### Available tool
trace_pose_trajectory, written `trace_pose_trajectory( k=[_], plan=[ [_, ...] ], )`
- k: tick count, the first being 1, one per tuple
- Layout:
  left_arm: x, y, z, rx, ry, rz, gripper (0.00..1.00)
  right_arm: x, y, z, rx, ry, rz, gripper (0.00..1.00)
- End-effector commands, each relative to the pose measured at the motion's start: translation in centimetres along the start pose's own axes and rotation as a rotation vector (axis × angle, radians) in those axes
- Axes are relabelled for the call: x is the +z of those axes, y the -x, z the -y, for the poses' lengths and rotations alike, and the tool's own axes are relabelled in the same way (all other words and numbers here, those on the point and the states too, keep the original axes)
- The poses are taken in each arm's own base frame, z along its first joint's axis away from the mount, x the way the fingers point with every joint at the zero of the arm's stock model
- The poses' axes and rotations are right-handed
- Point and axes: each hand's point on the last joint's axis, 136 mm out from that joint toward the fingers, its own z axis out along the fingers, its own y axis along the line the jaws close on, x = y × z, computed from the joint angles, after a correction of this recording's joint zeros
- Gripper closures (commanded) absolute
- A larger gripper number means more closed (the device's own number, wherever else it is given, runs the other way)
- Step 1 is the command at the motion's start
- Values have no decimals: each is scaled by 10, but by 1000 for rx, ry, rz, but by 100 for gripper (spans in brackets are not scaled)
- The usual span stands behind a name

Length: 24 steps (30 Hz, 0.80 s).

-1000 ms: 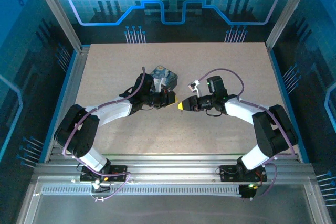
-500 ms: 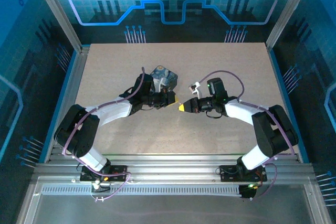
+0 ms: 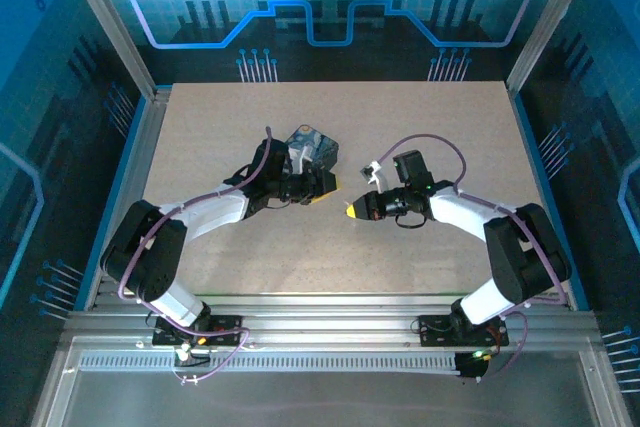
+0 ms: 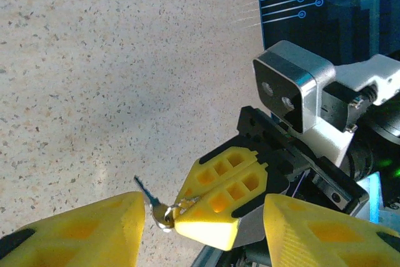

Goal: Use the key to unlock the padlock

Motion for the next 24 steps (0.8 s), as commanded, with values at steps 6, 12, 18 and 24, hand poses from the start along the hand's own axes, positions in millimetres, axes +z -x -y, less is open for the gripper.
trace_pose_trajectory(
  k=[6, 12, 18, 24],
  plan=[
    [11, -8, -11, -176, 97, -94, 52, 1, 9, -8, -181, -152, 2, 100],
    [12, -9, -4, -210, 114, -106, 52, 11, 10, -3, -299, -303, -4, 100],
    [11, -12, -12, -264, 148, -104, 52, 8, 33, -8, -379, -403, 109, 100],
    [0, -6, -27, -295, 222, -48, 53, -4, 43, -11, -420, -446, 212, 100]
  ],
)
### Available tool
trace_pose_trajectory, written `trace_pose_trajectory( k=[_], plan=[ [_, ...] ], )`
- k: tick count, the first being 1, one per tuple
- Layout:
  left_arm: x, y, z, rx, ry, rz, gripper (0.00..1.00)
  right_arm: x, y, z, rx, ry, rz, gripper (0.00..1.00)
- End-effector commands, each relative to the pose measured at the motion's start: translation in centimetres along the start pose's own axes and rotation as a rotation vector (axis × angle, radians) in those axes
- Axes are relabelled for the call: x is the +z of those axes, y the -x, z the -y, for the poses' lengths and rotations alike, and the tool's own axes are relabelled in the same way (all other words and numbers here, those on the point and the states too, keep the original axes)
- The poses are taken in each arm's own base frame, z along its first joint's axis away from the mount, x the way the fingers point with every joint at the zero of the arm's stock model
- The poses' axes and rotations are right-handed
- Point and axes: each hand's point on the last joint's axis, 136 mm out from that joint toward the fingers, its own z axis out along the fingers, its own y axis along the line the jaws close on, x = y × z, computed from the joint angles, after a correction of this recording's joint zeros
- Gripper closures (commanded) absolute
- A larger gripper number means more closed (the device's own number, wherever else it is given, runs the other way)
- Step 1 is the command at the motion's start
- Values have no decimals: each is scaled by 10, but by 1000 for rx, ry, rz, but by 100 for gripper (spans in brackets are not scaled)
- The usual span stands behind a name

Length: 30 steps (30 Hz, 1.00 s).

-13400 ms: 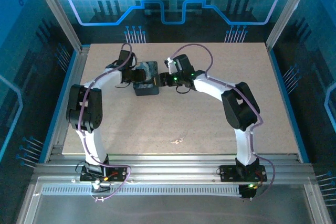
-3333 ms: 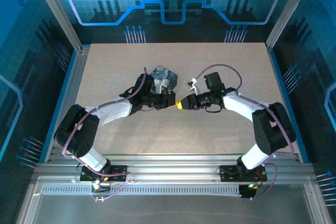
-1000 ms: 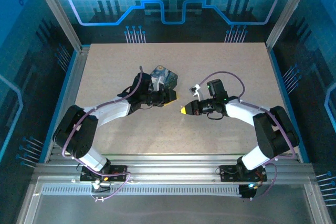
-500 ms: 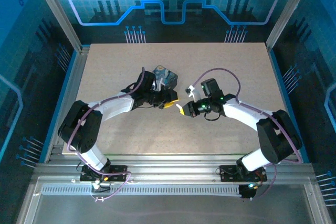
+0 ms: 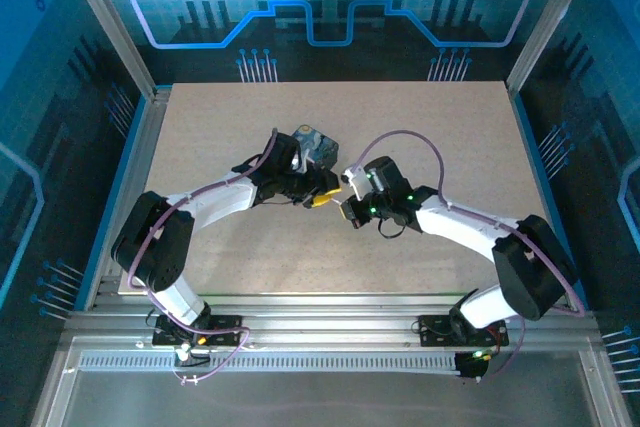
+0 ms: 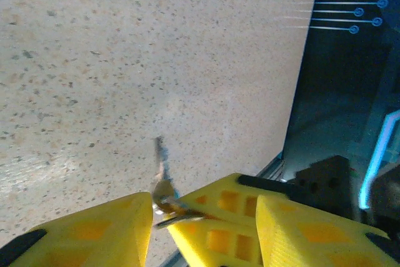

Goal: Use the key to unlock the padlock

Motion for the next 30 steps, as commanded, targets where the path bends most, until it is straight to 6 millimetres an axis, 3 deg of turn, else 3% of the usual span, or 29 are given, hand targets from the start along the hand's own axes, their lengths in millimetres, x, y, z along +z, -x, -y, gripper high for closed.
trace_pose_trajectory(
  k=[1, 6, 18, 25, 30],
  plan=[
    [-11, 3, -13, -82, 66, 34, 53, -15, 27, 7, -48, -73, 139, 100],
    [-11, 4, -8, -119, 22, 29, 53, -18, 29, 2, -70, -69, 183, 100],
    [-9, 6, -4, -181, -22, 36, 55, 3, 28, -7, -168, -153, 203, 100],
    [-9, 7, -7, -186, -8, 45, 79, 0, 35, -8, -176, -185, 258, 100],
    [-8, 8, -7, -187, -9, 45, 85, -1, 35, -9, -187, -193, 265, 100]
  ],
)
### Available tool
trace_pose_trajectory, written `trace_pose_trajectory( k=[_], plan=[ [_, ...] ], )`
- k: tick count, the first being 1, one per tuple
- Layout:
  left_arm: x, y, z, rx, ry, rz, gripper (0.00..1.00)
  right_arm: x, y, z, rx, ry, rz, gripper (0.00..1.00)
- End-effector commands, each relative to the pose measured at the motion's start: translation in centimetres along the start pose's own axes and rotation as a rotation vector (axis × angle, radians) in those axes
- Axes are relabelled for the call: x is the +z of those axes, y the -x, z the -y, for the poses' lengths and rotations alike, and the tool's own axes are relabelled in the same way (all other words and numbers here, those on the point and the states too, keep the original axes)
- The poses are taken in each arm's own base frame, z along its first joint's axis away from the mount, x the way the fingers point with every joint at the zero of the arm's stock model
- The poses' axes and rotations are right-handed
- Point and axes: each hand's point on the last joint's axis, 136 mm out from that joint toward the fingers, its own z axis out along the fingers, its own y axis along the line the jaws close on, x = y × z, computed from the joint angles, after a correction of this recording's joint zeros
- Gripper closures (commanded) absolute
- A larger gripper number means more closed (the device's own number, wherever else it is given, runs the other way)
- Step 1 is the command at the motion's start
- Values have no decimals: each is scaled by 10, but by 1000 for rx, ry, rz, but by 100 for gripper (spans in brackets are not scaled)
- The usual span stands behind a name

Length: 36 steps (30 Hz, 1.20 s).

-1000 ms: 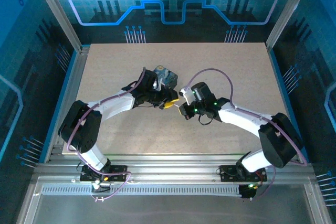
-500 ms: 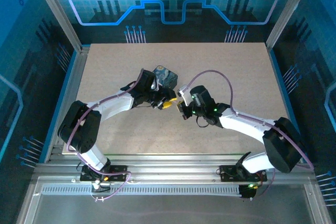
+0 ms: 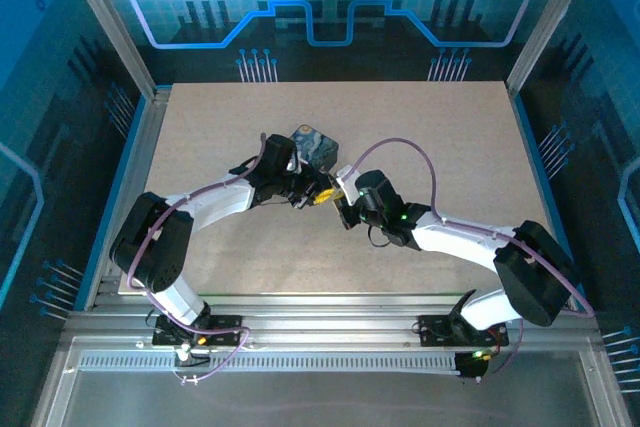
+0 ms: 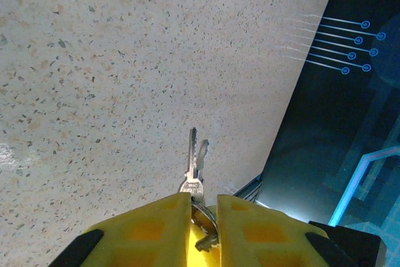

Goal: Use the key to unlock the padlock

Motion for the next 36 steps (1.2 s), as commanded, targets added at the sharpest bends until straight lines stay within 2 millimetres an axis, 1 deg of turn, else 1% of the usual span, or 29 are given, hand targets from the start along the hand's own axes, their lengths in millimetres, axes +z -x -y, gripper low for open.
trace_pose_trajectory(
  k=[1, 5, 6, 8, 10, 12, 13, 16, 18, 20, 21, 25, 28, 32, 36],
  plan=[
    [-5, 0, -1, -10, 0, 4, 88, -2, 12, -1, -23, -24, 66, 100],
    [-5, 1, 0, -2, -2, 4, 99, 0, 9, -3, -21, -18, 58, 100],
    [-5, 1, 1, 7, -2, 3, 100, 1, 8, -4, -19, -15, 51, 99],
    [-6, 1, 1, 27, 8, 4, 100, 0, 6, -4, -11, -11, 39, 90],
    [-8, 4, 1, 65, 30, 15, 100, -6, 1, -1, 6, -5, 19, 73],
    [-10, 7, 4, 120, 35, 28, 100, -15, -3, 4, 44, 19, 22, 63],
    [-12, 8, 7, 157, 34, 37, 100, -21, -5, 6, 82, 61, 29, 57],
    [-15, 12, 16, 250, 15, 61, 100, -40, 0, 17, 257, 189, 82, 47],
    [-17, 12, 24, 300, -15, 65, 100, -49, 9, 27, 400, 250, 94, 46],
    [-18, 11, 33, 341, -54, 62, 100, -53, 16, 29, 509, 310, 81, 46],
    [-18, 10, 36, 356, -65, 61, 100, -53, 20, 27, 550, 350, 72, 46],
    [-15, 11, 45, 394, -115, 60, 100, -45, 31, 19, 700, 458, 85, 48],
    [-12, 12, 49, 395, -154, 56, 100, -34, 34, 17, 799, 513, 99, 49],
    [-9, 10, 49, 384, -180, 47, 100, -22, 29, 19, 849, 510, 77, 49],
    [-9, 9, 48, 378, -191, 45, 100, -20, 32, 19, 843, 520, 88, 50]
  ],
)
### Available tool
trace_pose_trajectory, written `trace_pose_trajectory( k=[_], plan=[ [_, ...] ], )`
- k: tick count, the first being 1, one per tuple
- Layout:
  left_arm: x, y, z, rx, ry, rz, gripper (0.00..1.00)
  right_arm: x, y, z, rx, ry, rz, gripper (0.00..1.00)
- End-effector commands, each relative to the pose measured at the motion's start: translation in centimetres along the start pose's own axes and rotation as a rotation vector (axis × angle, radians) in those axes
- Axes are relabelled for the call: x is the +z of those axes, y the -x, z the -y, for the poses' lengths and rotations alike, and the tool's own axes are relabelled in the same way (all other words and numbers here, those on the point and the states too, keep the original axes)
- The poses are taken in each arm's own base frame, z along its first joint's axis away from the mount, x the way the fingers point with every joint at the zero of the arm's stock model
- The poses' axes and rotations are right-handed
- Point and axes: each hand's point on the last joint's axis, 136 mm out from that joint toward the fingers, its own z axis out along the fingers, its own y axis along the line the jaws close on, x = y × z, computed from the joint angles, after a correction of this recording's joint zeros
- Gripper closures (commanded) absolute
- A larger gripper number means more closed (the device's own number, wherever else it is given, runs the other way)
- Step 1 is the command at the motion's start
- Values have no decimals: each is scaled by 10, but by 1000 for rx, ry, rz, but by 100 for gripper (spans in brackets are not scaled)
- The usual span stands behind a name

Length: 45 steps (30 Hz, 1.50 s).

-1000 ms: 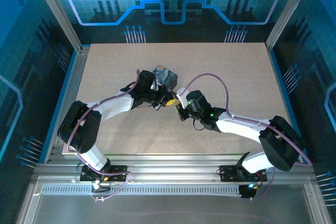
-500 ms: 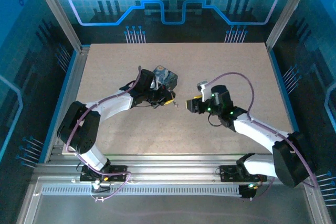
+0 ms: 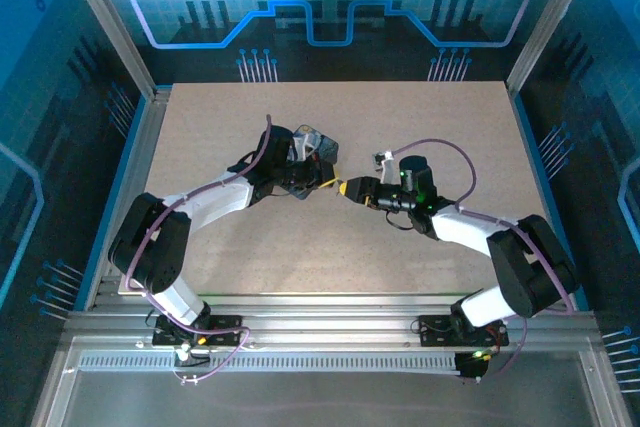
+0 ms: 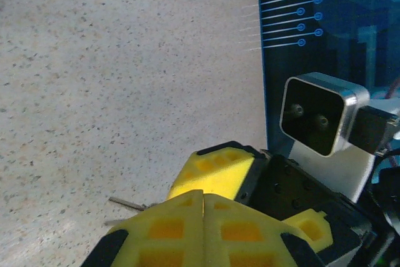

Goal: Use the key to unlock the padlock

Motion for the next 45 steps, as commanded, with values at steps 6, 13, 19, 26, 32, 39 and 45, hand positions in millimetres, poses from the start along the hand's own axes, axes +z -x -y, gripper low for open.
trace_pose_trajectory(
  k=[6, 13, 19, 26, 32, 39, 45],
  plan=[
    [0, -3, 2, -15, -56, -14, 100, 1, 9, -20, -4, 97, 26, 57],
    [-1, -3, 6, -21, -84, -9, 100, 2, 10, -24, 0, 120, 17, 68],
    [-4, -4, 6, -28, -92, -8, 100, 0, 9, -26, -1, 139, 16, 80],
    [-6, -1, 8, -40, -128, 1, 100, -4, 6, -33, -10, 175, 22, 95],
    [-4, -1, 4, -53, -134, 4, 100, -9, 9, -40, -18, 201, 51, 100],
    [-13, -1, -8, -25, -29, 13, 55, -15, 1, -25, -99, 73, 28, 100],
    [-25, -2, -13, 51, 68, -3, 50, -25, -5, -19, -176, -16, -5, 100]
  ],
)
